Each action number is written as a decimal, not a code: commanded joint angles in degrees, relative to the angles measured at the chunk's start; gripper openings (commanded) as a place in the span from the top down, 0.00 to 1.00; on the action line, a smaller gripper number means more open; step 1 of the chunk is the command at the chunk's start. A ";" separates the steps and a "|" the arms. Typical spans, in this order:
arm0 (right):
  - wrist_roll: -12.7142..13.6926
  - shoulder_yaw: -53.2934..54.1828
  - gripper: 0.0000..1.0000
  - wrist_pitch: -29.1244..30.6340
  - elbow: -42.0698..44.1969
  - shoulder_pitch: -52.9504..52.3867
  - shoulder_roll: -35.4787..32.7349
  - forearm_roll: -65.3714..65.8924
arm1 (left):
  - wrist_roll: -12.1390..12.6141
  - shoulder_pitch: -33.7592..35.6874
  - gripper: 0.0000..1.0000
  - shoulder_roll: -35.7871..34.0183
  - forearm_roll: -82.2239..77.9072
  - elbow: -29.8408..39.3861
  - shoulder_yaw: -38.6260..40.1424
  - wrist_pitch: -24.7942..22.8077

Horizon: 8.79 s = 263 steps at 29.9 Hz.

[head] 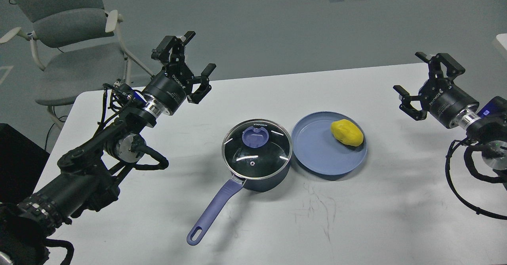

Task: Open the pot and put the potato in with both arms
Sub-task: 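Move the left gripper toward the blue knob of the pot lid, then grasp the blue lid knob with the left gripper, then lift the glass lid off the pot and lower it beside the pot, then release the lid and raise the left arm away, then reach the right gripper down and grasp the yellow potato on the plate, then lift the potato and carry it over the open pot with the right gripper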

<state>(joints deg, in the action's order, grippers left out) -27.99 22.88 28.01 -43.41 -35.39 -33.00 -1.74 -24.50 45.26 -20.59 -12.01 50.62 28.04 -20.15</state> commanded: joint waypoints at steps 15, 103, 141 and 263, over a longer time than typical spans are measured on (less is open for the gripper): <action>-0.01 -0.90 0.00 -0.01 -0.71 -1.26 -0.31 0.33 | 0.16 2.36 0.02 -3.22 -1.78 -0.26 -0.88 -0.58; -0.01 -1.08 0.00 -0.01 -0.53 0.49 -3.74 0.77 | -3.50 -5.17 0.51 -33.72 -86.70 11.62 -13.72 22.42; -0.01 -1.17 0.00 -0.01 -0.53 0.58 -4.62 0.77 | -3.50 -15.82 0.03 -29.51 -83.00 3.52 -13.99 34.13; -0.01 -61.46 0.76 -0.01 -0.98 -54.71 33.00 55.97 | -3.50 12.22 0.03 -28.98 -16.29 14.60 -12.93 -3.49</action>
<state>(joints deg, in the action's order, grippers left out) -28.00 -38.56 28.00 -45.32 -90.70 -0.20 54.32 -28.00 57.46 -49.56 -28.30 65.18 15.12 -23.65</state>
